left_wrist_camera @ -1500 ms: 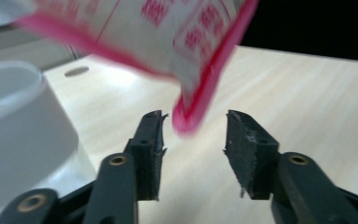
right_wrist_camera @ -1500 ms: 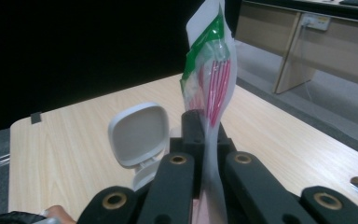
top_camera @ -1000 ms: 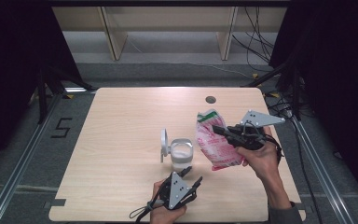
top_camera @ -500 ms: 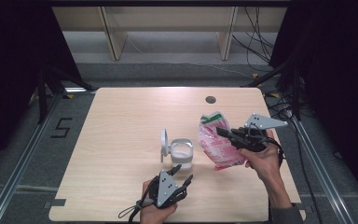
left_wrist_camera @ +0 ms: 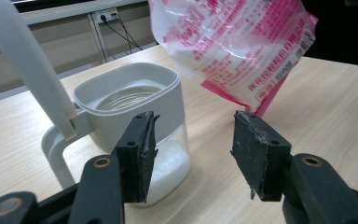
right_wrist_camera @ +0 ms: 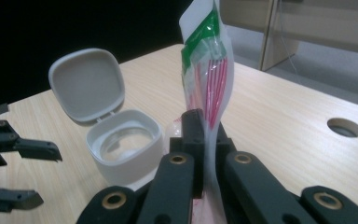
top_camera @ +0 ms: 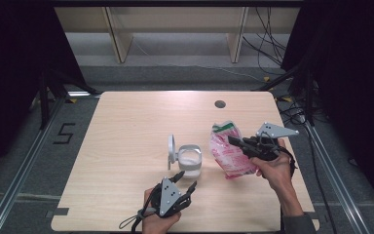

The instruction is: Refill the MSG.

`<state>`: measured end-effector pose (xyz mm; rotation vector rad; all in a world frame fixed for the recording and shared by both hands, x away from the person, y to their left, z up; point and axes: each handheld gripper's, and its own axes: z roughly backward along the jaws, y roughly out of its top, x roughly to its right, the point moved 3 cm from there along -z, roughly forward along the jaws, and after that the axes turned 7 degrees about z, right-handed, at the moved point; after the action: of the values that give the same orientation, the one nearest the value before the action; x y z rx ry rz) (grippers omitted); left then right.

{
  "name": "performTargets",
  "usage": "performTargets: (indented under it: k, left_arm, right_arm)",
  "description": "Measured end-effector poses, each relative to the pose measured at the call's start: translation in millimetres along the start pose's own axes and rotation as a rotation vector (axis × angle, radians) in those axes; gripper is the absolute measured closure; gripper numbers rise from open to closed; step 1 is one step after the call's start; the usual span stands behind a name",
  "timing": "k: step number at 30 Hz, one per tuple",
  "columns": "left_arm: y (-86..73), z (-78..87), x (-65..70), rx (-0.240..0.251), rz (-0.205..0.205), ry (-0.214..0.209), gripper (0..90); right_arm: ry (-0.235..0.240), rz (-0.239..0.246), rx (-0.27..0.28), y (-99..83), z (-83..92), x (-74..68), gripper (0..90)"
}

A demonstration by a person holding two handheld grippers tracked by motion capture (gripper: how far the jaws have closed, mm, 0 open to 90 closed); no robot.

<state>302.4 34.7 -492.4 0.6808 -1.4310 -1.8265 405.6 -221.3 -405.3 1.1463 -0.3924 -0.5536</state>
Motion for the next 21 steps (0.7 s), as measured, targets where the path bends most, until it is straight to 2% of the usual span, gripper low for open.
performTargets:
  k: [1,2,3,4,5,6,7,8,9,10,12,13,14,15,17,18,19,20,21]
  left_arm:
    - [0.1,0.4,-0.2,0.001,0.005,0.005,48.7]
    - [1.4,-1.0,-1.9,0.02,-0.018,-0.004,48.8]
    - [1.9,-0.9,-3.3,0.019,-0.034,-0.006,48.8]
    - [1.8,-0.9,-3.3,0.019,-0.028,-0.004,48.8]
    - [0.3,0.2,-1.9,0.007,0.005,0.006,48.8]
    - [1.0,-1.3,-2.7,0.021,-0.004,-0.002,48.8]
    - [1.4,-1.2,-3.4,0.021,-0.013,-0.003,48.8]
    - [1.5,0.5,-4.0,0.007,-0.024,-0.001,48.7]
    - [1.5,0.7,-4.1,0.006,-0.023,-0.002,48.7]
    - [1.2,1.0,-4.0,0.005,-0.013,-0.001,48.6]
    - [1.9,1.2,-6.1,0.003,-0.033,-0.002,48.4]
    - [1.9,1.1,-6.4,0.006,-0.03,0.0,48.5]
    - [1.3,1.2,-5.8,0.008,-0.008,0.002,48.5]
    - [1.4,1.3,-6.3,0.009,-0.006,0.006,48.4]
    - [1.9,1.7,-8.4,0.004,-0.02,0.007,48.2]
    - [2.0,1.8,-8.5,0.01,-0.015,0.01,48.1]
    - [2.2,1.0,-8.7,0.021,-0.013,0.006,48.0]
    - [2.8,2.8,-9.7,0.006,-0.026,0.008,48.0]
    - [2.8,3.1,-9.9,0.005,-0.026,0.007,47.7]
  right_arm:
    - [0.002,0.007,0.013,-1.8,-0.3,2.2,90.0]
    - [-0.002,-0.013,0.003,-2.8,1.9,1.7,90.0]
    - [-0.007,0.004,0.021,-3.3,3.0,4.9,90.0]
    - [-0.013,-0.014,0.01,-4.0,5.3,3.8,90.0]
    - [-0.029,-0.003,0.036,-4.7,4.6,5.1,90.0]
    - [-0.014,-0.008,0.013,-6.0,7.1,5.3,90.0]
    - [-0.015,-0.017,0.024,-7.0,7.8,5.3,90.0]
    - [-0.028,0.001,0.02,-7.4,9.0,6.9,90.0]
    - [-0.022,-0.003,0.01,-8.1,11.0,6.9,90.0]
    - [-0.034,-0.009,0.01,-8.6,12.1,6.4,90.0]
    - [-0.059,0.011,0.0,-9.8,14.7,7.8,90.0]
    - [-0.053,0.004,0.005,-10.9,15.8,8.0,90.0]
    - [-0.064,-0.018,-0.009,-11.8,17.7,6.7,90.0]
    - [-0.071,0.009,-0.003,-12.7,18.6,9.6,90.0]
    - [-0.085,-0.003,-0.015,-14.2,21.0,10.1,90.0]
    - [-0.093,-0.01,-0.013,-15.3,21.9,10.7,90.0]
    - [-0.112,0.005,-0.024,-16.2,24.0,12.8,90.0]
    - [-0.116,-0.011,-0.03,-17.1,24.7,12.3,90.0]
    - [-0.138,0.023,-0.018,-18.1,25.1,15.9,90.0]
